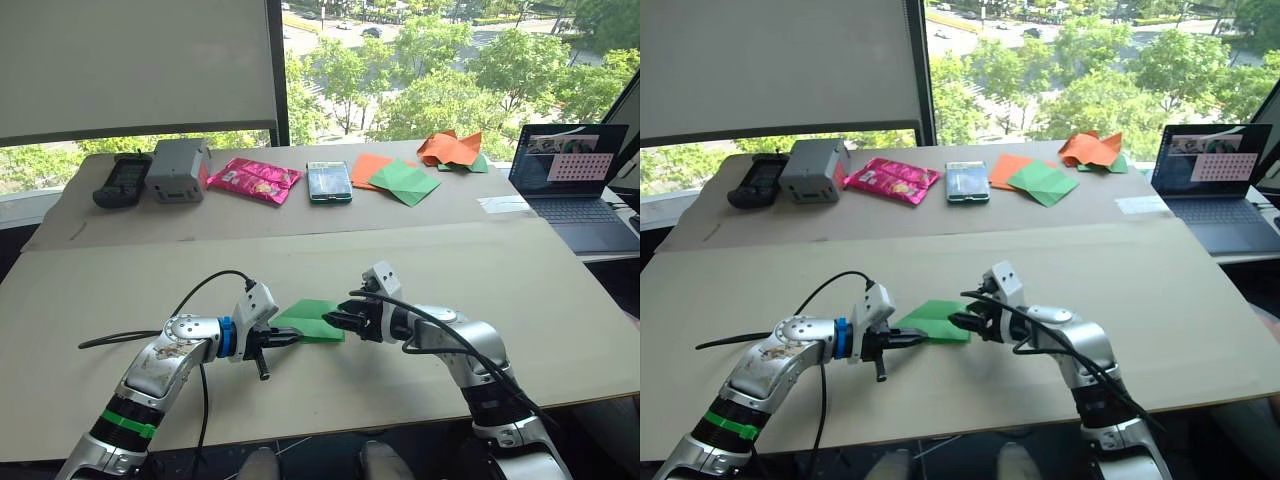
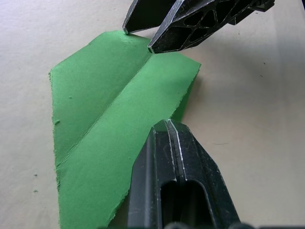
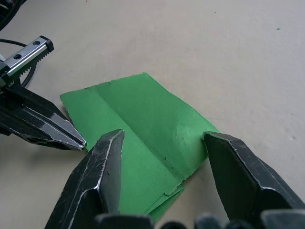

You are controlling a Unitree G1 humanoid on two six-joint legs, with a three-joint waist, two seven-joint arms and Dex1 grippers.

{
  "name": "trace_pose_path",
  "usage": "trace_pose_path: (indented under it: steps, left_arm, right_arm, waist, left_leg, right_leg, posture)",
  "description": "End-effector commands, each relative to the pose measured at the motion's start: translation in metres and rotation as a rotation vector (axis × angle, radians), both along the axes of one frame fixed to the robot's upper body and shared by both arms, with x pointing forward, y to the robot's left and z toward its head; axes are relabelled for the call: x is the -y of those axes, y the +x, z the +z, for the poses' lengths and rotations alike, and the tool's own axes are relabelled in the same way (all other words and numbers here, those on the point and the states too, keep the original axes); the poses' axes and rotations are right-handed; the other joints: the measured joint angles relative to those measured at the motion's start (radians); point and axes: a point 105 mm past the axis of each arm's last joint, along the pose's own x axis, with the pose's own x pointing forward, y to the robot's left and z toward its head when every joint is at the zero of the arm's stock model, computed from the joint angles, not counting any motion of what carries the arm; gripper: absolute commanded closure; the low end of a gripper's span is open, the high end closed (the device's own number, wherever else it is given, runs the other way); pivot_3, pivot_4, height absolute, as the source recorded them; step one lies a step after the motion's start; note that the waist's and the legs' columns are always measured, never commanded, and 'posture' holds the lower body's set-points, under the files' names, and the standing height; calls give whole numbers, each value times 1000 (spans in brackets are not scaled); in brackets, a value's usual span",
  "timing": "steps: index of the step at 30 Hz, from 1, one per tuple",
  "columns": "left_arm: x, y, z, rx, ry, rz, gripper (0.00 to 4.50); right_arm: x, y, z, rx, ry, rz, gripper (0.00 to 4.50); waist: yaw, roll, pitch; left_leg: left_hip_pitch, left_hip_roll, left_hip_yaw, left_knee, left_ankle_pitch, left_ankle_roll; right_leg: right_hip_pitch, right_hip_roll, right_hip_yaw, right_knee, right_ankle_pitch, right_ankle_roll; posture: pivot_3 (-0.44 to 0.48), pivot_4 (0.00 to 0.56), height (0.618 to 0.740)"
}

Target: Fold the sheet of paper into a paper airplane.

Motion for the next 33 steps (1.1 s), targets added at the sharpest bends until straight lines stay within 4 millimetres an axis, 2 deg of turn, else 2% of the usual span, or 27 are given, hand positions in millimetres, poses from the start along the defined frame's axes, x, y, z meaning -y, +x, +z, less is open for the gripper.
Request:
trace_pose_path:
  steps: [1, 7, 11, 19, 28, 31, 33]
  left_arm:
    - [4, -1, 8, 33, -10, -16, 4500]
    - [4, -2, 8, 30, -10, -15, 4500]
    - [5, -2, 7, 28, -12, -17, 4500]
    - [6, -2, 10, 33, -14, -19, 4500]
    - [-6, -15, 43, 42, -74, -7, 4500]
    - [-12, -6, 53, 36, -137, 53, 4500]
    - [-16, 0, 49, 31, -133, 84, 4500]
  right_arm:
    - [-1, 6, 14, 26, 54, -7, 1558]
    - [15, 6, 14, 23, 27, -39, 1558]
    - [11, -1, 14, 9, 34, -10, 1558]
    - [-1, 1, 11, -11, 46, -1, 1558]
    - [-1, -2, 4, -1, 19, -2, 1558]
    - [0, -1, 4, -1, 17, -5, 1558]
    - [0, -1, 3, 1, 15, -6, 1558]
  waist:
    - [-1, 0, 0]
    - [1, 0, 0]
    - [-1, 0, 0]
    - [-3, 0, 0]
    - [-3, 0, 0]
    - [-2, 0, 0]
    - [-1, 0, 0]
  left_leg:
    - [0, 0, 0, 0, 0, 0]
    - [0, 0, 0, 0, 0, 0]
    - [0, 0, 0, 0, 0, 0]
    - [0, 0, 0, 0, 0, 0]
    - [0, 0, 0, 0, 0, 0]
    - [1, 0, 0, 0, 0, 0]
    - [1, 0, 0, 0, 0, 0]
  right_leg:
    - [0, 0, 0, 0, 0, 0]
    - [0, 0, 0, 0, 0, 0]
    - [-2, 0, 0, 0, 0, 0]
    - [-1, 0, 0, 0, 0, 0]
    - [-3, 0, 0, 0, 0, 0]
    - [-5, 0, 0, 0, 0, 0]
    - [-5, 0, 0, 0, 0, 0]
  posture:
    - [0, 150, 721]
    - [0, 150, 721]
    - [0, 150, 721]
    - [0, 150, 721]
    - [0, 150, 721]
    - [0, 150, 721]
    - [0, 150, 721]
